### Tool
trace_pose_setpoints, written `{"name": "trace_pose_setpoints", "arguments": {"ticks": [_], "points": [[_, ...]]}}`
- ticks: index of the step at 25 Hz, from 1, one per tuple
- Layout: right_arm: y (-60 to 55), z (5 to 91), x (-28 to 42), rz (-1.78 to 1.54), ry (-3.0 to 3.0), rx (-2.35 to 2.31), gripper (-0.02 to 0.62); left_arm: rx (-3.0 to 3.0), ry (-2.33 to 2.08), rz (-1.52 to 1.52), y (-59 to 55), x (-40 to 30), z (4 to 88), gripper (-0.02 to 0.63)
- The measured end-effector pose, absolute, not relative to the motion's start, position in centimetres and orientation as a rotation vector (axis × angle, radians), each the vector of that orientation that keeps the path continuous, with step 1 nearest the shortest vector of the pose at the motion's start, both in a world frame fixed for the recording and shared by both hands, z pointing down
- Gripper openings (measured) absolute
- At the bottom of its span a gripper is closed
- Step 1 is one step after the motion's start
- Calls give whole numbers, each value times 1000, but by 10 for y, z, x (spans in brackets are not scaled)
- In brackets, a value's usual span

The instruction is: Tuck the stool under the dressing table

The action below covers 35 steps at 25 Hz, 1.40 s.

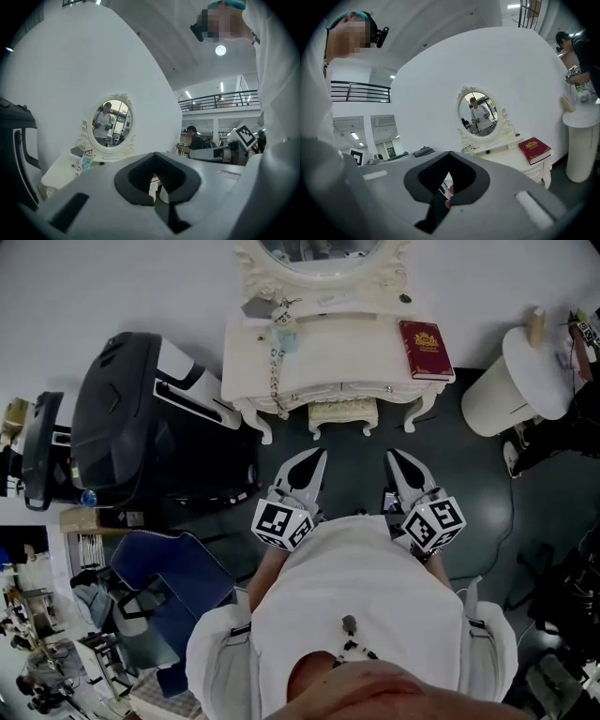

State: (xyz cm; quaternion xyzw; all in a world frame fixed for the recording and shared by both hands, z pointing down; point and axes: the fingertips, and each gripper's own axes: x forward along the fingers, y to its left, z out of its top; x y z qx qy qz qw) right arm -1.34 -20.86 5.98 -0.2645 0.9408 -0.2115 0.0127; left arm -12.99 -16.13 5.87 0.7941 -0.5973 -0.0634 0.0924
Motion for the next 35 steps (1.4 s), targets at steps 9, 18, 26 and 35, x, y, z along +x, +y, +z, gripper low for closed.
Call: {"name": "trace_pose_setpoints", "arguments": {"ticks": [9, 18, 26, 35], "points": [[-201, 66, -10, -602, 2945, -884, 6, 2333, -1748, -208, -150, -120, 70, 8], [-200, 71, -9, -613, 2947, -883, 6, 2301, -1765, -198, -143, -117, 78, 8], [-197, 69, -14, -592, 2963, -856, 6, 2292, -1797, -191, -139, -121, 74, 8], [-194, 70, -15, -591, 2971, -827, 6, 2279, -1815, -185, -134, -120, 76, 8]]}}
